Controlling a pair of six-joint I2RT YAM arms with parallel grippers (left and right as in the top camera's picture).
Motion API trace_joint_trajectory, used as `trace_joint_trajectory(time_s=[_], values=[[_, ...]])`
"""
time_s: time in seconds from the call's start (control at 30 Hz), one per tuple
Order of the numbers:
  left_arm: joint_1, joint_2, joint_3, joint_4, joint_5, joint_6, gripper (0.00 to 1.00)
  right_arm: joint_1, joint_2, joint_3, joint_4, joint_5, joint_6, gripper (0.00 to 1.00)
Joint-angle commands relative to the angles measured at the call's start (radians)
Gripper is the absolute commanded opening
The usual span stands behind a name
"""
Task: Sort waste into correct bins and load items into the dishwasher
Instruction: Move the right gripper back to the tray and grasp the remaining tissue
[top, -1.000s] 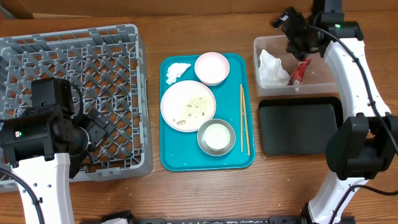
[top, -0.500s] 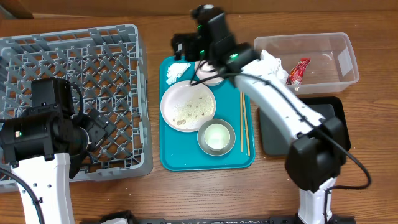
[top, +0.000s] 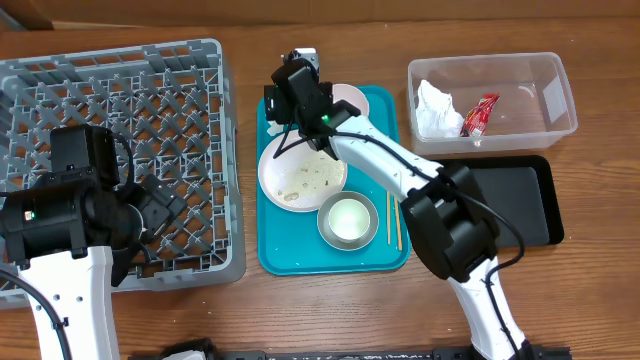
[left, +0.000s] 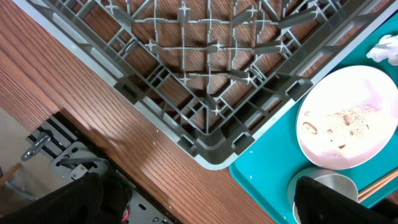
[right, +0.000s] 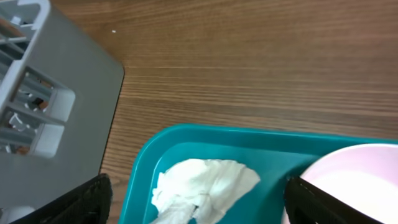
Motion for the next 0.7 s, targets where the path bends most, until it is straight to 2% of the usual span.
trace_joint_trajectory(time_s=[0.0,0.13,0.37,0.67], values=[[0.006,-0.008,-0.004,0.0,0.007,-0.01,1.0,0.011,0.017,0.001,0.02,-0.048,0.004,0.9],[0.006,-0.008,-0.004,0.0,0.007,-0.01,1.0,0.023,0.017,0.009,0.002,-0.05,-0.002,0.95],[0.006,-0.008,-0.004,0.0,0.007,-0.01,1.0,0.019,0.017,0.161,-0.249,-0.11,-0.002,0.98],[0.006,-0.008,-0.004,0.0,0.007,-0.01,1.0,0.017,0.017,0.314,-0.436,-0.232,-0.047,1.0]])
